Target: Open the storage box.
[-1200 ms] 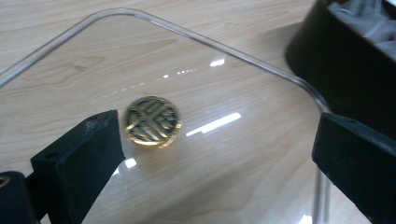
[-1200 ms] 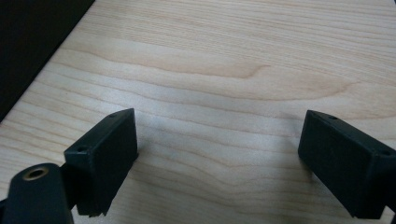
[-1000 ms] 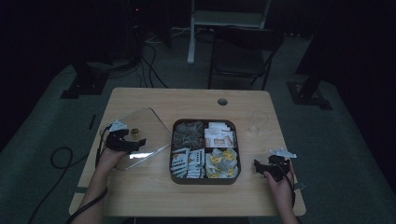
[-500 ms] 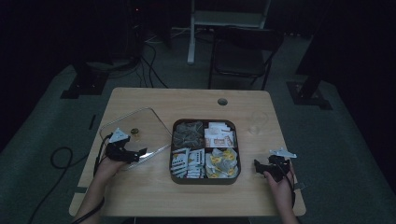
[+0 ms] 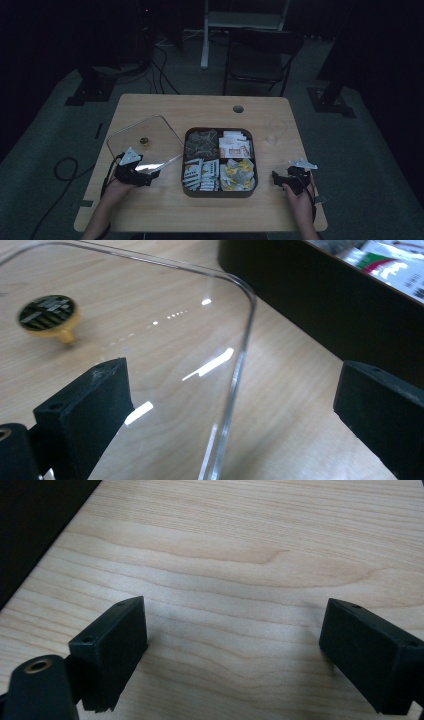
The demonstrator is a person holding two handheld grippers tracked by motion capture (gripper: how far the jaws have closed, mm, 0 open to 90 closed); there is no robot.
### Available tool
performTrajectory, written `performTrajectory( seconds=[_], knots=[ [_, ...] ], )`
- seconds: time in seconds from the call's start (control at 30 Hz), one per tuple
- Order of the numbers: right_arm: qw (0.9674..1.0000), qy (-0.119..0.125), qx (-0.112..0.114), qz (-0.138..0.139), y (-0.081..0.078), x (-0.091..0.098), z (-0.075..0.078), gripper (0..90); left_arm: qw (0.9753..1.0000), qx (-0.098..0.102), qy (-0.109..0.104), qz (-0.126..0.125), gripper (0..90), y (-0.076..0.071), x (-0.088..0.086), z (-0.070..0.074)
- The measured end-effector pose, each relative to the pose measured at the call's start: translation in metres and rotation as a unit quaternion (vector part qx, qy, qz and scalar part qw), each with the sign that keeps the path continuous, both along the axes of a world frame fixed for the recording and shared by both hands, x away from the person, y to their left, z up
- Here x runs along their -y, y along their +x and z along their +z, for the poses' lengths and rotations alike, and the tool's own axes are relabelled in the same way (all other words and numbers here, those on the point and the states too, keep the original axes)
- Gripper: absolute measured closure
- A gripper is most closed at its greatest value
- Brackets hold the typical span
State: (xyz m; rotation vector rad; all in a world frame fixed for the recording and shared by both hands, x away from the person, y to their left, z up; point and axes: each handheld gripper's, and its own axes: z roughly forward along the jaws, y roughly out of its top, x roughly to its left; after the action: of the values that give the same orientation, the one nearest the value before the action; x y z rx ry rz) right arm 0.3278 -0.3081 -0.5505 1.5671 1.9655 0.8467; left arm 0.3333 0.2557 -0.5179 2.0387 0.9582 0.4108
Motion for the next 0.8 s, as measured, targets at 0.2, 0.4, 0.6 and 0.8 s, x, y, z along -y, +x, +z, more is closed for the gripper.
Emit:
performTrajectory(
  seconds=[0.2, 0.4, 0.6, 0.8],
  knots=[
    [1.0000, 0.000, 0.000, 0.000, 0.000, 0.000, 0.000, 11.5, 0.9998, 0.001, 0.001, -0.020, 2.8, -0.011, 0.006, -0.001],
    [1.0000, 0.000, 0.000, 0.000, 0.000, 0.000, 0.000, 11.5, 0.9990, 0.001, 0.010, -0.043, 2.8, -0.022, 0.014, -0.005],
    [1.0000, 0.000, 0.000, 0.000, 0.000, 0.000, 0.000, 11.4, 0.9976, -0.002, 0.017, -0.067, 2.8, -0.033, 0.021, -0.009],
    [1.0000, 0.000, 0.000, 0.000, 0.000, 0.000, 0.000, 11.5, 0.9963, -0.006, 0.023, -0.083, 2.8, -0.042, 0.021, -0.012]
  ],
)
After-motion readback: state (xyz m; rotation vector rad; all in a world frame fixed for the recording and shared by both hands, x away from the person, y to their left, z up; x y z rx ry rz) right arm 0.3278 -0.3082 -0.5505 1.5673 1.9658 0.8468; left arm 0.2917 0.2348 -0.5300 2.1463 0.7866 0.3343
